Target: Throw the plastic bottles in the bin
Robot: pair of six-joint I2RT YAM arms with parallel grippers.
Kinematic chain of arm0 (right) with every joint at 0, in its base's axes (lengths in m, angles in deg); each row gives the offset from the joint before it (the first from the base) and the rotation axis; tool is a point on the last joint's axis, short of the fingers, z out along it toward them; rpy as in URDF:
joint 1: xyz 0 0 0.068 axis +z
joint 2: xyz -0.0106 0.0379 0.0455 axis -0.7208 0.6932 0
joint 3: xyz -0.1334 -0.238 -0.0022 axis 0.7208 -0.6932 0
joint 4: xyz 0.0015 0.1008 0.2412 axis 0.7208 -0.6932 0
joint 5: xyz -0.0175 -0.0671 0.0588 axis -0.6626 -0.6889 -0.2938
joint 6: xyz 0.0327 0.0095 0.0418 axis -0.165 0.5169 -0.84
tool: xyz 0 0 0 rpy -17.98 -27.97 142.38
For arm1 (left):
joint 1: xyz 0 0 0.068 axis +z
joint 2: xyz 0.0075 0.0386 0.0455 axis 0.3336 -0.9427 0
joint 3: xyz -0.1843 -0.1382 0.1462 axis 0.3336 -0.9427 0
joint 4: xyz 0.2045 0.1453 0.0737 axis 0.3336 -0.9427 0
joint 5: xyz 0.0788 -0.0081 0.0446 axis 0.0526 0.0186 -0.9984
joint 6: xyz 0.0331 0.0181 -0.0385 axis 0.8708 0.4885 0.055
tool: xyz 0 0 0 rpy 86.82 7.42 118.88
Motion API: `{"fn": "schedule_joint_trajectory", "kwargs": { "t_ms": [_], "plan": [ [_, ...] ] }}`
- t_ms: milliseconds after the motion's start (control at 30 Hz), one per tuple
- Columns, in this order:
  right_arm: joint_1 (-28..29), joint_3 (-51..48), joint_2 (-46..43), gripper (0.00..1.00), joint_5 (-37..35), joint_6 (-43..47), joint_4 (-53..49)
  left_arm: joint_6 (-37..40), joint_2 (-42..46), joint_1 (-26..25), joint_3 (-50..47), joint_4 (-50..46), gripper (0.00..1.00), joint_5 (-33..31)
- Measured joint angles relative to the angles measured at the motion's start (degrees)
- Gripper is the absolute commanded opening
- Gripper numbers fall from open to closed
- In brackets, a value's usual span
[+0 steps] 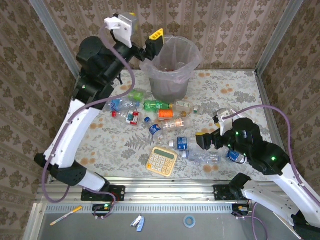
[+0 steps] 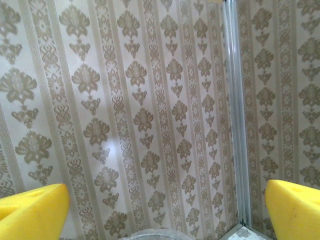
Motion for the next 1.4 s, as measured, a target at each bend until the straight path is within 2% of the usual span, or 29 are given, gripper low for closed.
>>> {"fn": "schedule_joint_trajectory", "kwargs": {
  "t_ms": [433,667,1067,1400],
  "plan": [
    [0.0,2.4,4.2,1.00,-1.7,-1.6,-1.8,3.1,14.2,-0.5,-18.2,4.4,1.00,2.2],
    [0.0,6.0,9.3,1.00,-3.6,-2.8,-3.8,4.5,21.6,-0.6,-28.6,5.4,1.00,3.3],
    [-1.5,11.4,18.3,1.00,-4.1,-5.2,-6.9,4.6,27.8,-0.5,-43.3,5.7,1.00,4.5],
    [-3.2,12.2,21.3,1.00,-3.8,-7.1,-10.9,3.3,31.3,-0.5,-52.2,6.2,1.00,4.7]
  ]
}}
